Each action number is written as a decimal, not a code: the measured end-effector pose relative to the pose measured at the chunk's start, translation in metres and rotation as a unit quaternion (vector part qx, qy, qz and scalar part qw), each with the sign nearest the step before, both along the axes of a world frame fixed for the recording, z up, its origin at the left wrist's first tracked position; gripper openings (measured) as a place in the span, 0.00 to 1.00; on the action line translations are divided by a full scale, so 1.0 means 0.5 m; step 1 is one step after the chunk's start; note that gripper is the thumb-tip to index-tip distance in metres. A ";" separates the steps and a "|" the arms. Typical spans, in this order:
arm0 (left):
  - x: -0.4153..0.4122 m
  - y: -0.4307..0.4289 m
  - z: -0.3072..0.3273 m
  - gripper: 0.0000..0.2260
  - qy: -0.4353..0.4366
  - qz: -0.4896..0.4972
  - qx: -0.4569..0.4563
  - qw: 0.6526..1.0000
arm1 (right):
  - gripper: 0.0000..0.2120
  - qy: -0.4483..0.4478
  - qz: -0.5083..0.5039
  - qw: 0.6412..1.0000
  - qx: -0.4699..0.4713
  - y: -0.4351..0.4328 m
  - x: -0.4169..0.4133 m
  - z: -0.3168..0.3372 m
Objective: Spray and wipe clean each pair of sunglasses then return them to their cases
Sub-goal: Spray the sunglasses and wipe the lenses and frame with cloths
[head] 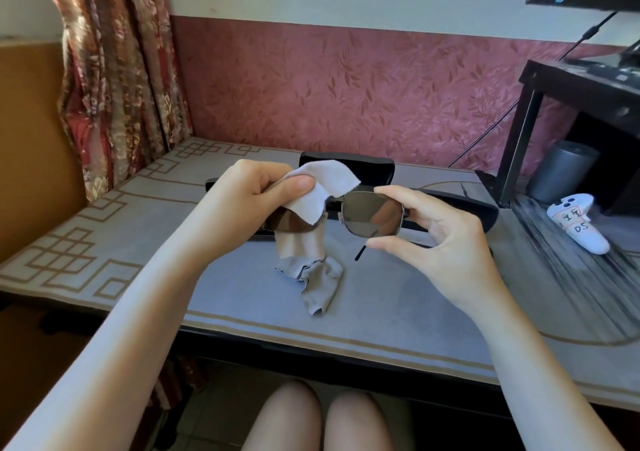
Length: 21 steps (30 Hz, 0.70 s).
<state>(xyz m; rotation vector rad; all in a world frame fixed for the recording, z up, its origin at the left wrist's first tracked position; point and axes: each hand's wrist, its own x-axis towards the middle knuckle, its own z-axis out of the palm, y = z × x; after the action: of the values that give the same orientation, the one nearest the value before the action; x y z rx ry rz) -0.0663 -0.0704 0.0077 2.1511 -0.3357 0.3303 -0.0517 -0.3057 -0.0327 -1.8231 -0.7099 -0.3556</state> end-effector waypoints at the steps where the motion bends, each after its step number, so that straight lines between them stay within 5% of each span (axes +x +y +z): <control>1: 0.001 0.005 -0.002 0.16 0.001 0.005 -0.003 1.000 | 0.24 0.000 -0.002 1.000 0.000 -0.003 0.001 -0.002; 5: -0.006 0.023 0.000 0.03 0.036 -0.029 -0.057 0.997 | 0.25 0.009 -0.013 1.000 -0.007 -0.015 0.003 -0.008; 9: -0.011 0.021 0.002 0.13 0.104 -0.081 -0.020 0.991 | 0.25 0.001 -0.013 1.000 -0.013 -0.010 0.001 -0.009; 21: -0.005 -0.016 0.014 0.18 0.091 -0.057 0.027 0.994 | 0.24 0.001 -0.003 1.000 -0.019 -0.004 -0.004 -0.001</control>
<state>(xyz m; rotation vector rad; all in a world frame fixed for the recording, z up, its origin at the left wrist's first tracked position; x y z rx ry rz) -0.0688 -0.0785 0.0148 2.1849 -0.3650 0.0600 -0.0536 -0.3080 -0.0332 -1.8619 -0.7131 -0.3458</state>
